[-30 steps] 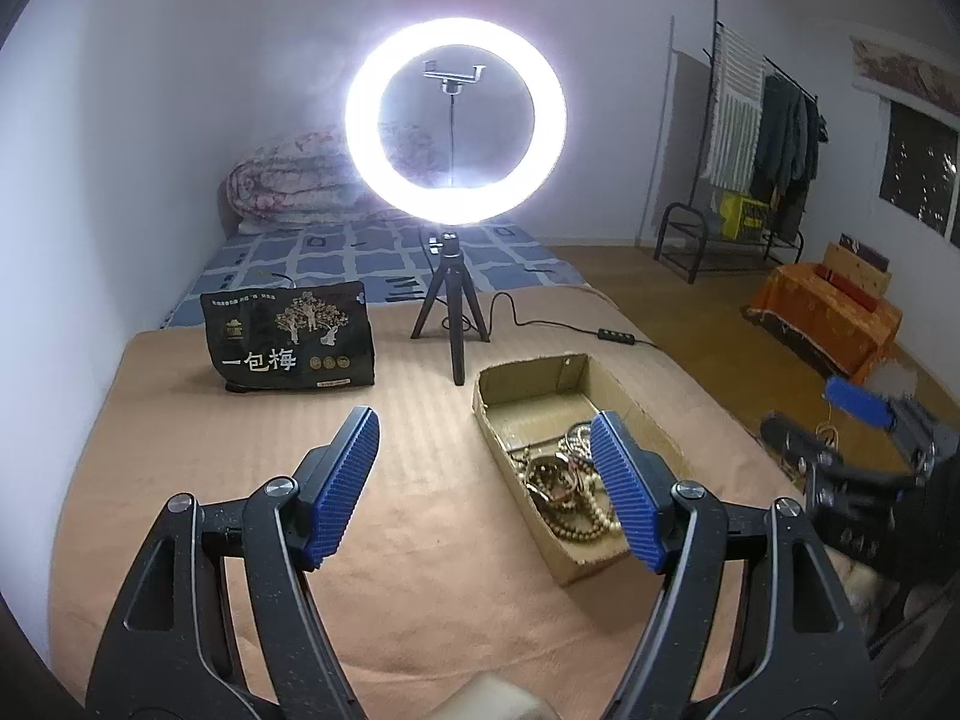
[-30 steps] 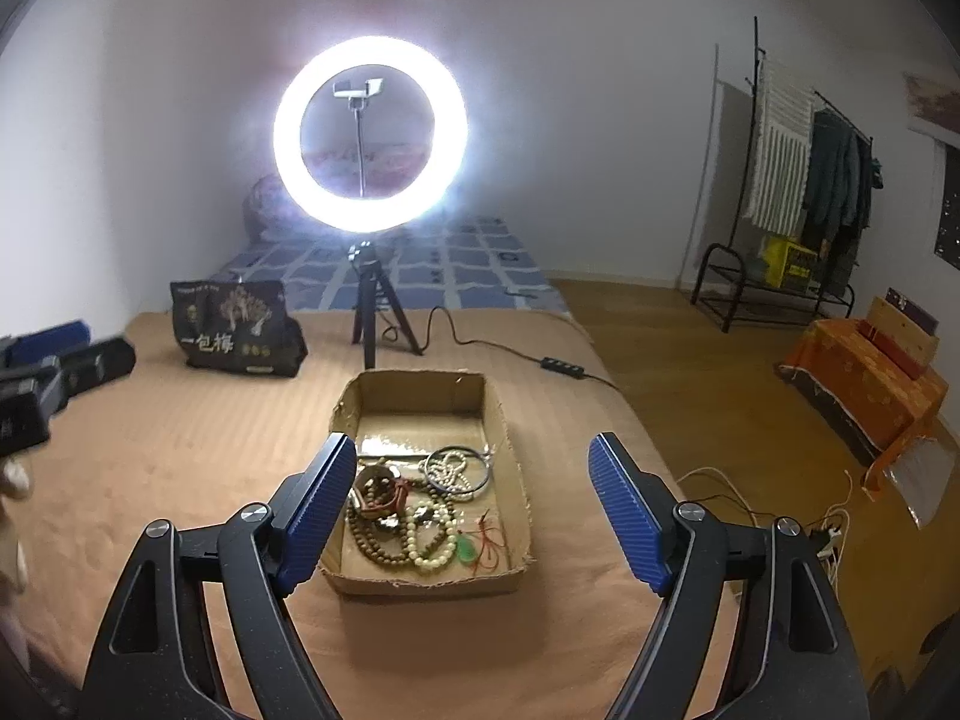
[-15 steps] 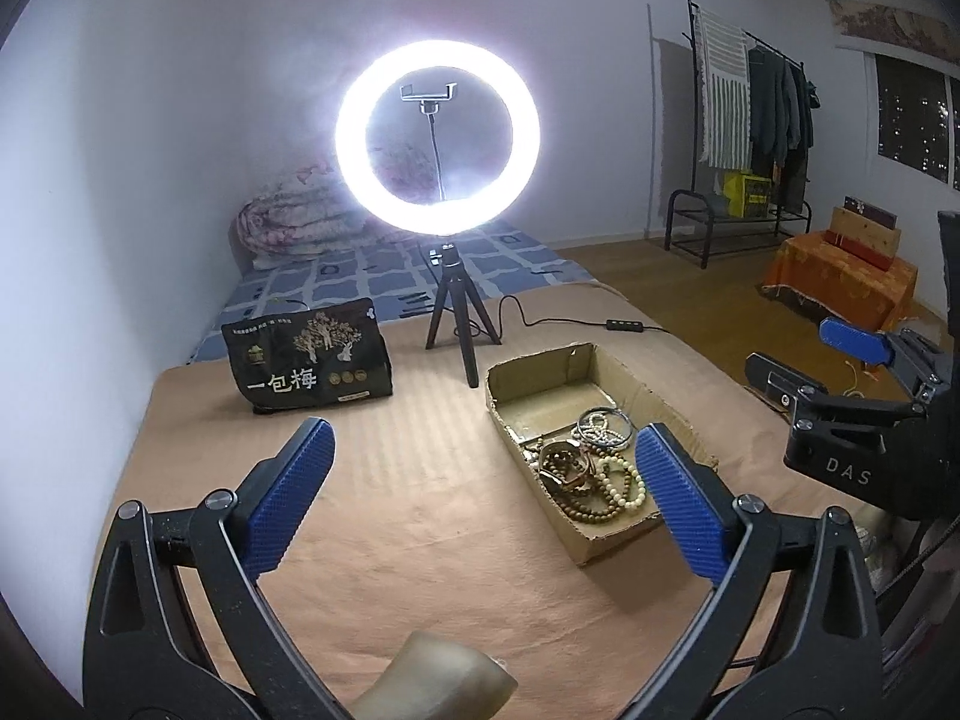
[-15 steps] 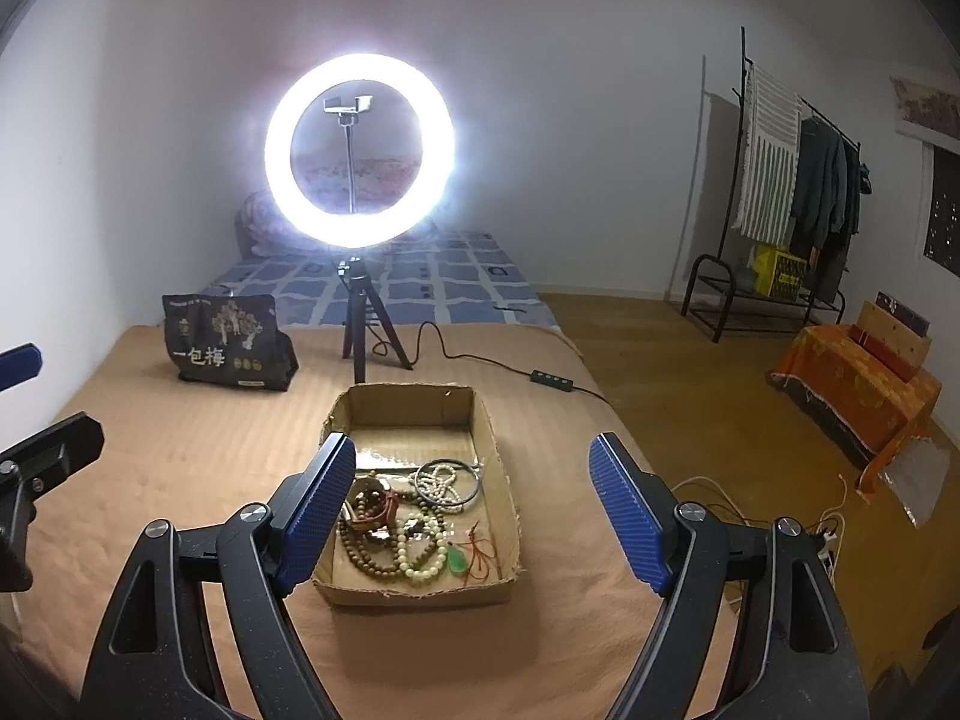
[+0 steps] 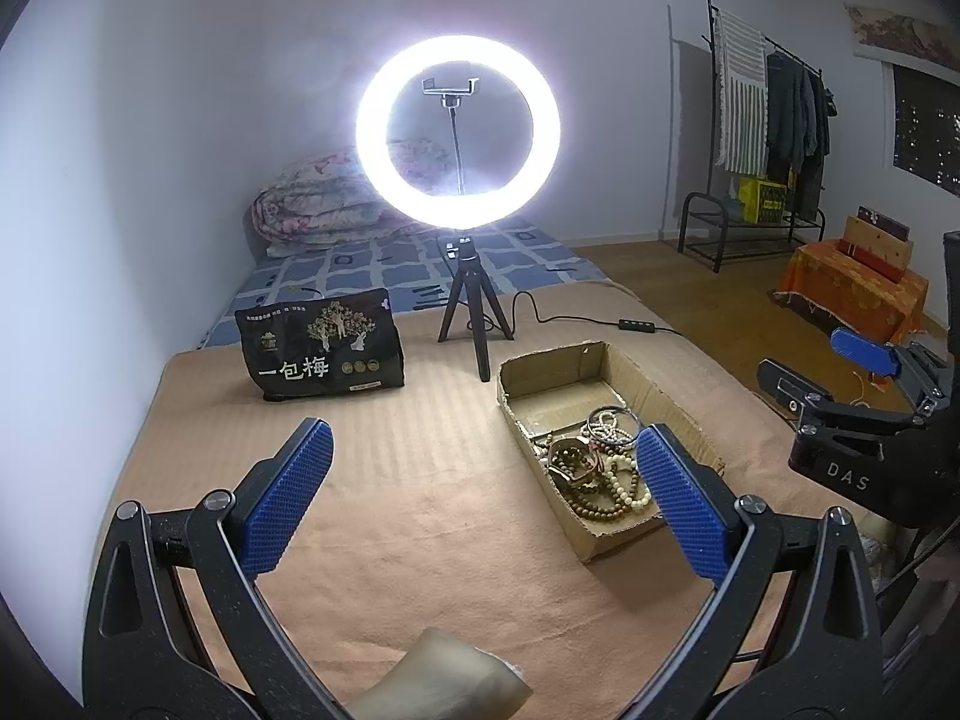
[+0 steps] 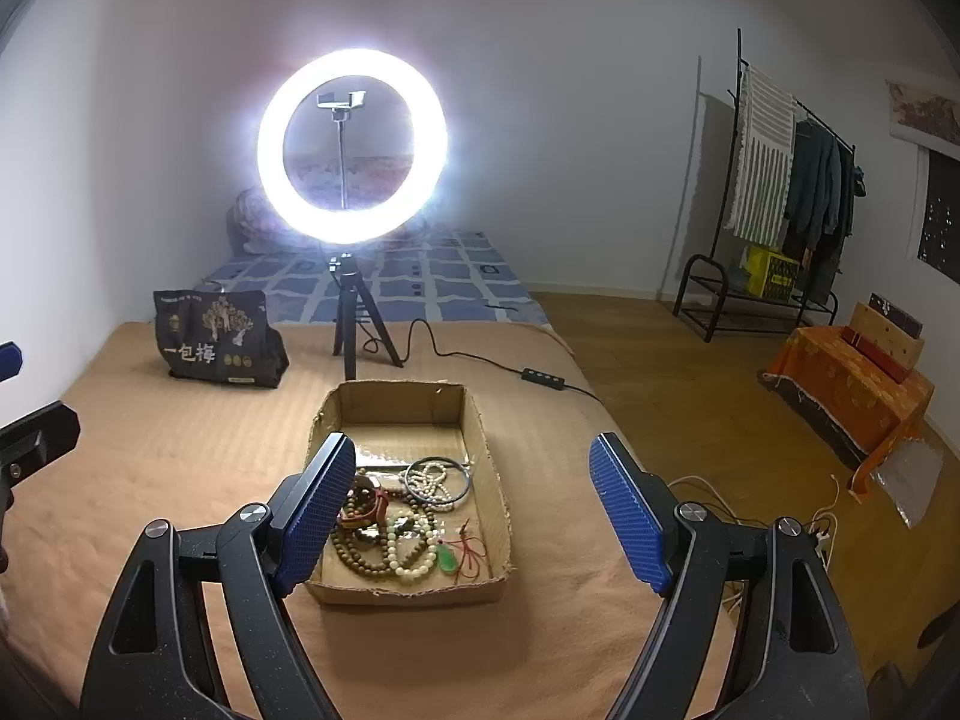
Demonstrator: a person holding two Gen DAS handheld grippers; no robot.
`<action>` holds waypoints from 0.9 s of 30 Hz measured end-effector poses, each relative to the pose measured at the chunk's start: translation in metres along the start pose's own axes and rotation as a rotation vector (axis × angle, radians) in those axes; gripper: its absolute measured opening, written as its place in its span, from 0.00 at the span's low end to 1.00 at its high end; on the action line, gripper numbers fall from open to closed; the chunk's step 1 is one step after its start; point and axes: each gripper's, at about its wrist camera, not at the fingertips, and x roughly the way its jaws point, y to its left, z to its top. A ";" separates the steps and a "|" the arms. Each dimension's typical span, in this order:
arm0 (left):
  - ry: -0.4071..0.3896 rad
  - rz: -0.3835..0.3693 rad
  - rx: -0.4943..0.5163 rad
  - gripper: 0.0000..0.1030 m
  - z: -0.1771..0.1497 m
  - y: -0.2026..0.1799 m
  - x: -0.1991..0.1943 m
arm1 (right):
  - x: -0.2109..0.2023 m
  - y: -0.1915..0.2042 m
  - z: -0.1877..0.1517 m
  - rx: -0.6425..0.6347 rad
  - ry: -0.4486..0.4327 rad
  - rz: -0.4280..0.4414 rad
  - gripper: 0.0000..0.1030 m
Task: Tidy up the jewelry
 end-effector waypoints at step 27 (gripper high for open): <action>-0.003 -0.011 -0.003 1.00 0.003 -0.007 -0.006 | 0.003 -0.004 -0.002 0.013 0.018 0.005 0.78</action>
